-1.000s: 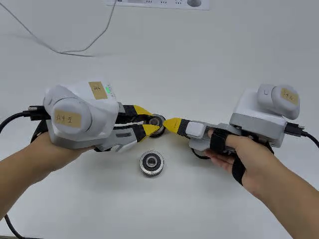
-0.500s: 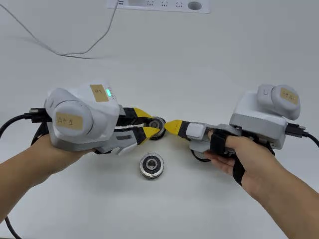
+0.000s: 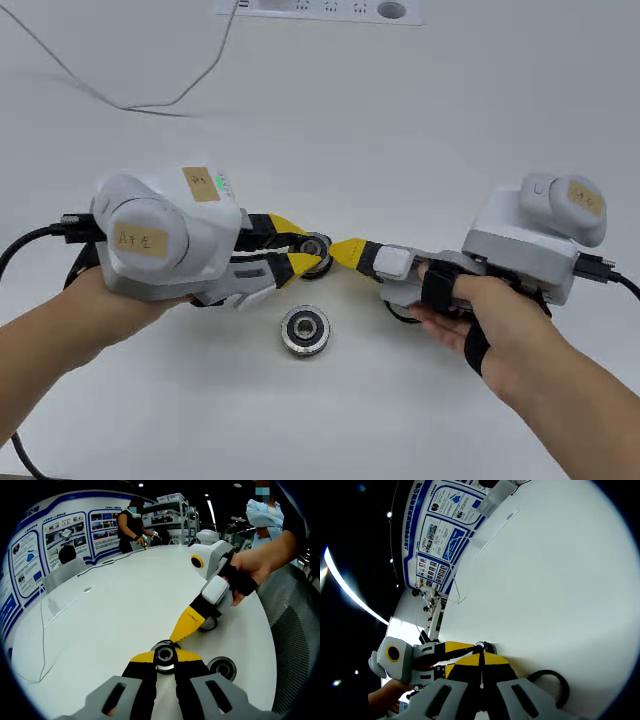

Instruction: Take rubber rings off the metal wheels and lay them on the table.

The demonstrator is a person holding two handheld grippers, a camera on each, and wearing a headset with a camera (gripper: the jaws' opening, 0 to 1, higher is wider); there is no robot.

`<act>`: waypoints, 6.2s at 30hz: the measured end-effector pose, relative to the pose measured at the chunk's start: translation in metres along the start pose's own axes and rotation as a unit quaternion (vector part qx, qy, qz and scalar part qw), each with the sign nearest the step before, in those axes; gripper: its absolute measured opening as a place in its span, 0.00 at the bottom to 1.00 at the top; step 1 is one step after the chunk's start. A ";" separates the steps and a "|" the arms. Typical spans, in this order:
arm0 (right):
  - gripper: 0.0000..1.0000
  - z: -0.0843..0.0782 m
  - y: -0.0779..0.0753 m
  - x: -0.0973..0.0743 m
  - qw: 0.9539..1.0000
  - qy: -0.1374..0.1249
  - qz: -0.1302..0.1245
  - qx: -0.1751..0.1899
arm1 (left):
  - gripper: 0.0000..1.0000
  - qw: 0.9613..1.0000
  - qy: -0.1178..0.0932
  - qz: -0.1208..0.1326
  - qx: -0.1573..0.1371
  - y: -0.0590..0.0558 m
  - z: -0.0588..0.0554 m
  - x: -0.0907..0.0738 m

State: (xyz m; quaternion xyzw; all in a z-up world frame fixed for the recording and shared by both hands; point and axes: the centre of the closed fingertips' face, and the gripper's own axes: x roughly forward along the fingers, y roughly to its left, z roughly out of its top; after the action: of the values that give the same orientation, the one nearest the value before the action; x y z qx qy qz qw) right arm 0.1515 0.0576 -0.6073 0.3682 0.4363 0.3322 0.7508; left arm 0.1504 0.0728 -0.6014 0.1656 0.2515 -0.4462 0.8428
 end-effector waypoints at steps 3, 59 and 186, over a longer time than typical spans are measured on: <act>0.00 -0.001 0.001 0.000 1.000 0.000 0.002 -0.002 | 0.12 1.000 0.000 0.000 0.000 0.000 0.000 0.000; 0.00 -0.007 0.020 0.001 0.998 0.024 0.066 0.001 | 0.12 1.000 -0.004 -0.003 0.001 -0.001 0.000 -0.001; 0.15 -0.012 -0.049 -0.103 0.988 -0.025 -0.119 -0.092 | 0.36 0.998 -0.033 0.049 -0.029 0.013 0.024 -0.036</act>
State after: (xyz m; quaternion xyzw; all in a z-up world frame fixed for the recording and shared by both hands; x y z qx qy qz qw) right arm 0.1085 -0.0482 -0.6106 0.2508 0.4255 0.2697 0.8266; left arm 0.1510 0.0921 -0.5599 0.1388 0.2282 -0.4023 0.8757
